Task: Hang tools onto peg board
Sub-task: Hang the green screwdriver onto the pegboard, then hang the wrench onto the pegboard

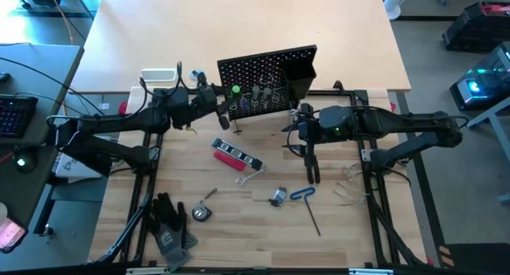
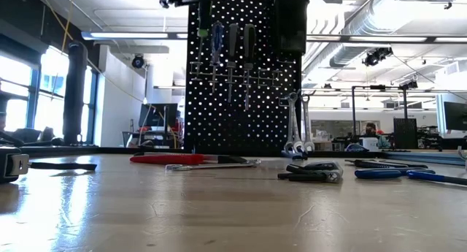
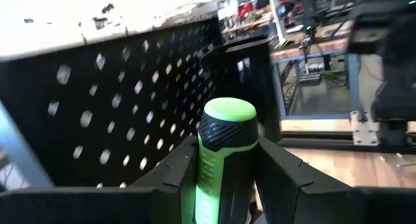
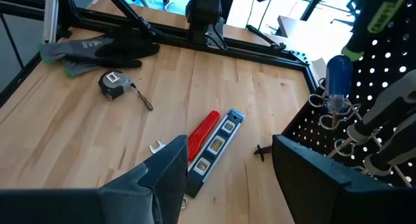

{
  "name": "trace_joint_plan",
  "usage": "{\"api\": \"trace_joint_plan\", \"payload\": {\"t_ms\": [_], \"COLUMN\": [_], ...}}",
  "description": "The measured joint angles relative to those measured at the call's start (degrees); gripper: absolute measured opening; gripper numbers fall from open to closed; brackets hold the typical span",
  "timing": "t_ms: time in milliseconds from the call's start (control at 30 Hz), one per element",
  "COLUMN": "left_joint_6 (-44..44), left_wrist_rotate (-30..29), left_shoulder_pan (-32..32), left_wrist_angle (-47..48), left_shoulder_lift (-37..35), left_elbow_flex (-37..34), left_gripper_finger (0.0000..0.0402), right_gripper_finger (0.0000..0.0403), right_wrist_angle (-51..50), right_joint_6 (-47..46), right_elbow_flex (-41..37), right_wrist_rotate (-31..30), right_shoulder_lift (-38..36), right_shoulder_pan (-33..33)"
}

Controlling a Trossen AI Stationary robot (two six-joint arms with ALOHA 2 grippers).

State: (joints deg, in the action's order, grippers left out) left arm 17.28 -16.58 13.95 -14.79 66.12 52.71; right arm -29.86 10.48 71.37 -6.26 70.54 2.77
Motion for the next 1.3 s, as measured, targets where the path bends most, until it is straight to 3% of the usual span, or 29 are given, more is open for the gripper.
{"api": "trace_joint_plan", "payload": {"t_ms": [533,1067,1300], "left_joint_6": [-9.91,-12.43,-11.52], "left_wrist_rotate": [-0.49,-0.28,-0.50], "left_shoulder_pan": [5.96,5.18,3.50], "left_wrist_angle": [2.76,6.11,6.69], "left_shoulder_lift": [2.54,2.50,0.72], "left_elbow_flex": [-0.04,-0.04,-0.04], "left_gripper_finger": [0.0124,0.0157,0.0192], "right_gripper_finger": [0.0213,0.0213,0.0213], "right_wrist_angle": [-1.61,-6.67,-9.49], "right_joint_6": [-0.17,-3.03,-4.48], "right_elbow_flex": [-0.02,-0.02,-0.04], "right_wrist_rotate": [-1.18,-2.65,-3.85], "right_shoulder_lift": [0.00,0.00,0.00], "right_shoulder_pan": [1.53,1.53,1.53]}}
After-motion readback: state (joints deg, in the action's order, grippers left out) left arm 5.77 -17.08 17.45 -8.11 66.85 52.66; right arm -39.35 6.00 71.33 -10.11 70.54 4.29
